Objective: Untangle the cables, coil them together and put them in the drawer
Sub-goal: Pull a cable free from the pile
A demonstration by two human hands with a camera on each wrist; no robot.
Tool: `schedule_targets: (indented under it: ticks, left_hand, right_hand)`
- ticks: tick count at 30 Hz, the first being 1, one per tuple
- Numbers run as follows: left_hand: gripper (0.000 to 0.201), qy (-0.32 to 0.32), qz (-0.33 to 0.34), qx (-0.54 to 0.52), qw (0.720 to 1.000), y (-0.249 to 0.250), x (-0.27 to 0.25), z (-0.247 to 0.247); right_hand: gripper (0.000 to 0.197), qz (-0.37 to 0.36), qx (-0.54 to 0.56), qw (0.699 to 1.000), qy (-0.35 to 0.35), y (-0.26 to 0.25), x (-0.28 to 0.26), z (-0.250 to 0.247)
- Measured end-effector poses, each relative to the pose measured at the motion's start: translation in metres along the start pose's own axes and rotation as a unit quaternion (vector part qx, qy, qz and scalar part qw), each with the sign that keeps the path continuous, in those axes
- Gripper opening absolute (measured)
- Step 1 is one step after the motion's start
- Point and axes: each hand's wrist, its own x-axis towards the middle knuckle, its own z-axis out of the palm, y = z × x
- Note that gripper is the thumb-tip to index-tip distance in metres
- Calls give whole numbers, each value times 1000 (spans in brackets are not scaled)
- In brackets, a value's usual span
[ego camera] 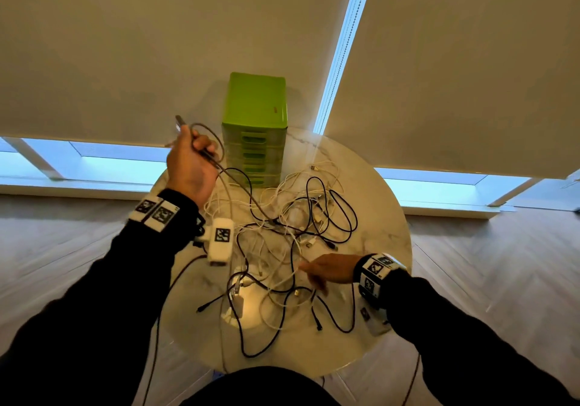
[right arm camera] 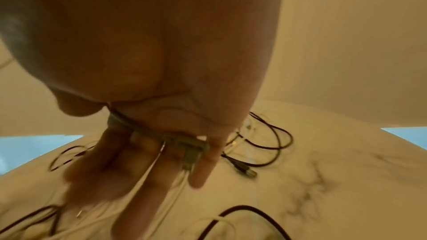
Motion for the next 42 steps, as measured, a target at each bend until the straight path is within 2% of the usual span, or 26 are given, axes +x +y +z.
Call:
schedule_targets:
  ticks: [2,4,6,8,12,16,19,22,23,25,26,28,30,32,33,35,37,38,39,41,42]
  left_hand:
    - [32,8,28,28,999,5,2,0]
    - [32,6,33,73,997,-8,-3,-2]
    - [33,-17,9,128,992,-31,-14,-3]
    - [32,-44,-43,151,987,-56,-29,2]
    - [34,-90,-134,140,977,-95,-66,30]
    - [34,-157,-226,76,958,-124,-98,66]
    - [27,-205,-268,51,940,-148,-114,88]
    - [27,-238,-306,55,920,-176,-128,105]
    - [28,-247,-322,59,912,-187,-135,111]
    - [28,-256,-347,69,900,-206,-146,117]
    - [28,-258,-352,76,897,-213,-149,118]
    - [28,-259,-352,111,893,-229,-155,121]
    - [29,-264,-342,160,887,-240,-156,123]
    - [32,-272,-327,208,881,-247,-154,120]
    - [34,-273,-312,242,877,-250,-153,118]
    - [31,-273,-260,326,867,-253,-147,111]
    - [19,-273,-223,372,859,-250,-138,104]
    - [20,-273,-219,372,860,-247,-133,102]
    - [25,-271,-224,357,865,-243,-129,100]
    - [35,-267,-265,288,880,-233,-123,100]
    - [37,-264,-291,254,884,-229,-122,101]
  right_hand:
    - [60,0,30,996,89,13,-6,-6]
    - [46,-29,78,977,198,18,-8,-20]
    - [38,-60,96,958,262,16,-8,-35]
    - [33,-61,51,954,289,14,-7,-45]
    - [25,9,17,955,295,27,-18,-47]
    - [22,127,28,953,272,77,-45,-21]
    - [41,189,67,943,266,116,-70,8]
    - [74,208,93,924,306,130,-94,34]
    - [83,205,85,917,331,130,-102,42]
    - [89,145,75,917,364,122,-113,52]
    - [87,97,100,926,352,116,-116,55]
    - [78,24,190,939,285,106,-122,63]
    - [53,-7,247,933,263,97,-125,69]
    - [20,-5,291,912,291,93,-125,75]
    - [16,0,308,900,309,94,-126,79]
    - [31,14,326,877,352,98,-130,83]
    - [34,39,379,843,380,109,-136,85]
    - [32,69,400,830,383,116,-139,86]
    - [29,110,399,829,376,129,-139,90]
    - [20,237,306,868,310,154,-141,98]
    - [13,307,251,883,253,164,-143,102]
